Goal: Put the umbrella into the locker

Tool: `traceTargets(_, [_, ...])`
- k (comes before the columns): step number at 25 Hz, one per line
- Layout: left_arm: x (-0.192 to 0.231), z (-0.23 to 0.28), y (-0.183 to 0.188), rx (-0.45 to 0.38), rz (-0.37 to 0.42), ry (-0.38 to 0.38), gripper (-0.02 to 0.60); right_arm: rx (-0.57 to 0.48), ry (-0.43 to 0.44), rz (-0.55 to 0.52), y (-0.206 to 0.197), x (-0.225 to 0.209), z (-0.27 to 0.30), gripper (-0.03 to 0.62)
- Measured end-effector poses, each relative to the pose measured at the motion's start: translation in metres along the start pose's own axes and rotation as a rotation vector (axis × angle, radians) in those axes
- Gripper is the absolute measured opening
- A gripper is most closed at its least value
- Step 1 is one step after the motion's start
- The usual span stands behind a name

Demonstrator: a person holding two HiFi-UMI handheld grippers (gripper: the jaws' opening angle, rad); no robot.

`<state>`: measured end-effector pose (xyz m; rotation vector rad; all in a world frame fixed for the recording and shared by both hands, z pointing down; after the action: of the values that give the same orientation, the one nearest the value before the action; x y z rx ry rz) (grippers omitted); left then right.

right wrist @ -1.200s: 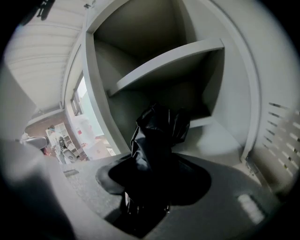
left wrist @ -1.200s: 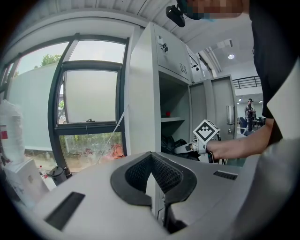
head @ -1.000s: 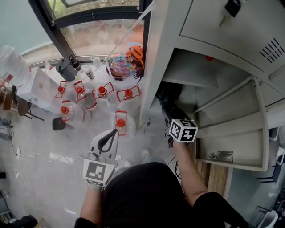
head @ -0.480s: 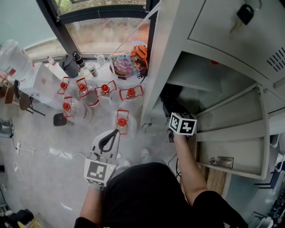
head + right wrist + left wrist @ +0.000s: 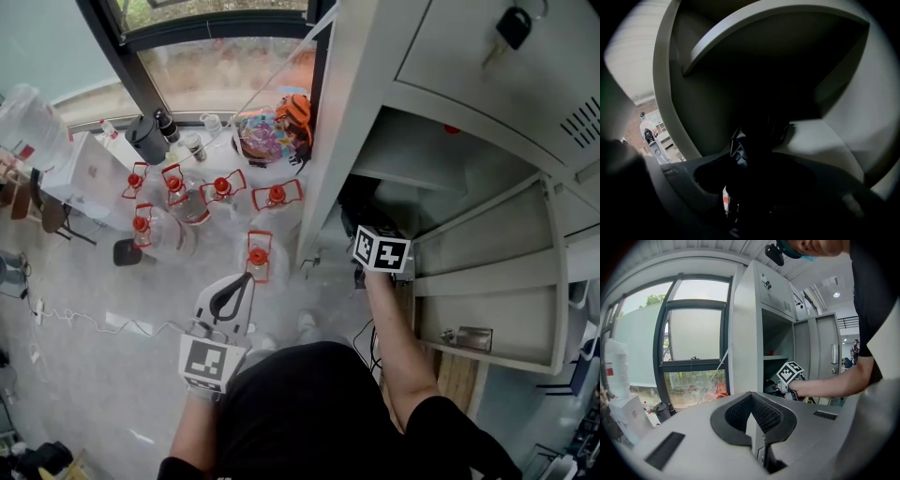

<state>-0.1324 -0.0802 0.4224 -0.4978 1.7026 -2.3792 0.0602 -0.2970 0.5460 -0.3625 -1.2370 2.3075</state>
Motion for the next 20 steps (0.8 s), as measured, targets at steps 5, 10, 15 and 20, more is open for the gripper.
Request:
traceTargets(5, [-0.002, 0.0, 0.0, -0.002, 0.001, -0.021, 0.005, -0.057, -0.019, -0.007, -0.003, -0.002, -0.02, 0.278])
traceTargets(10, [-0.008, 0.005, -0.003, 0.0, -0.002, -0.054, 0.005, -0.082, -0.015, 0.015, -0.014, 0.001, -0.052, 0.276])
traceTargets(15, [-0.017, 0.011, -0.004, 0.002, -0.004, -0.103, 0.005, -0.078, -0.034, 0.059, -0.038, 0.0, -0.081, 0.276])
traceTargets(20, [-0.027, 0.015, -0.007, 0.01, -0.001, -0.147, 0.005, -0.052, -0.043, 0.084, -0.06, 0.003, -0.102, 0.27])
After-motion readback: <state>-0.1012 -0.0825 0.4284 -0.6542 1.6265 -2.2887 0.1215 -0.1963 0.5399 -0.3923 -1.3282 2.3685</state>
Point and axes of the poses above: the fingertips, and each gripper's own axes: z forward along the fingers, x to its left, y out of its top, the point moved 1 cm from there along -z, backward along the fingers, and after that the axes turned 14 degrees about -z, right-handed, at the moved point
